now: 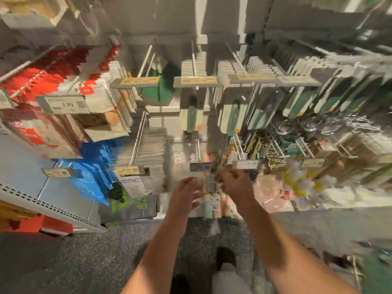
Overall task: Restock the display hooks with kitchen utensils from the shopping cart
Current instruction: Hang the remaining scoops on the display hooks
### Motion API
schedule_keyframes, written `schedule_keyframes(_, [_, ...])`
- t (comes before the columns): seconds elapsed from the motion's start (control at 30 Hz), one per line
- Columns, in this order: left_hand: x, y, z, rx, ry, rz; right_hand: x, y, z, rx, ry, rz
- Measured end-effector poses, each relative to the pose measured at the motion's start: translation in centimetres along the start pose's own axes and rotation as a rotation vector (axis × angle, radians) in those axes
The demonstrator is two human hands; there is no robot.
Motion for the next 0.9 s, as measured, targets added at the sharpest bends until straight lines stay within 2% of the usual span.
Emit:
schedule_keyframes(0.17, [5.3, -4.1, 1.7, -0.077, -0.147, -0.187, -5.4, 5.6, 5.0, 0.108, 0.156, -0.040])
schedule_keyframes(0.37, [12.1, -8.5, 4.8, -0.130, -0.274, -0.296, -12.6, 12.5, 9.6, 0.206, 0.287, -0.151])
schedule_keyframes(0.63, [27.3, -16.4, 10.2, -0.125, -0.410, -0.550, -28.4, 20.8, 15.4, 0.206, 0.486, -0.216])
schedule_keyframes(0.9, [43.2, -26.5, 18.5, -0.144, -0.597, -0.735, -45.0, 33.4, 24.3, 0.341, 0.749, -0.467])
Point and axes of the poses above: each hand's wrist, its own z-axis away from the middle knuckle, its own x-axis out of the palm, y = z × x, the point moved 9 cm from there along -z, towards the middle knuckle, and after that the axes turned 5 degrees about -x, right-handed, at the moved point
